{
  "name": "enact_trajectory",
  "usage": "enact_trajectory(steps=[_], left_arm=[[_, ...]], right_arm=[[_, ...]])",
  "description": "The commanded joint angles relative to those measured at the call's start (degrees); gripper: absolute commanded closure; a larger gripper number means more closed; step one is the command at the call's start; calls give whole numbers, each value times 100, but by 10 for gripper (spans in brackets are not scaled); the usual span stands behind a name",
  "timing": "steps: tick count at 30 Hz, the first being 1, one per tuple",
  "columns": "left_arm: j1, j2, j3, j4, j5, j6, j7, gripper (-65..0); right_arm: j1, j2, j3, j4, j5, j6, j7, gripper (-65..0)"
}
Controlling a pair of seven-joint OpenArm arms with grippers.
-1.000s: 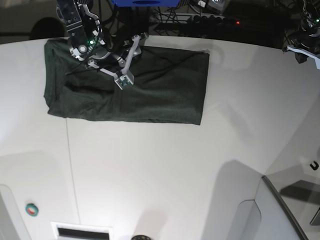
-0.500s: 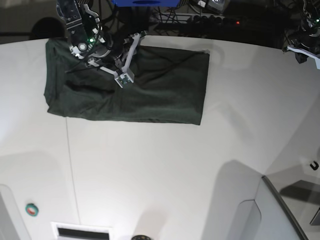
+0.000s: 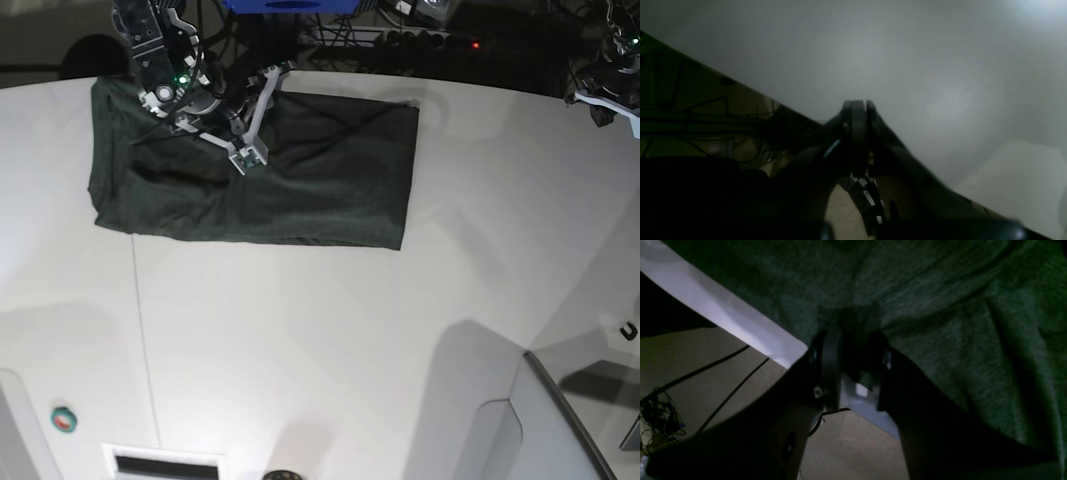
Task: Layout the t-shirt on the table in an organized manner, then fold the t-shirt properly
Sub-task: 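Release the shirt with the right gripper and move it to the shirt's end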
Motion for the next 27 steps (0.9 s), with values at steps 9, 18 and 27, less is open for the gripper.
enact_trajectory(steps=[9,18,27], left_arm=[[32,-101,-50,74,-49,14,-101,0],[32,-110,-50,74,-49,14,-101,0],[32,-110,-50,74,-49,14,-101,0]], right_arm=[[30,-27,16,122,37,-35,117,-260],[109,-27,-2,122,45,-35,126,-173],[109,-27,-11,122,37,-35,293,-143]])
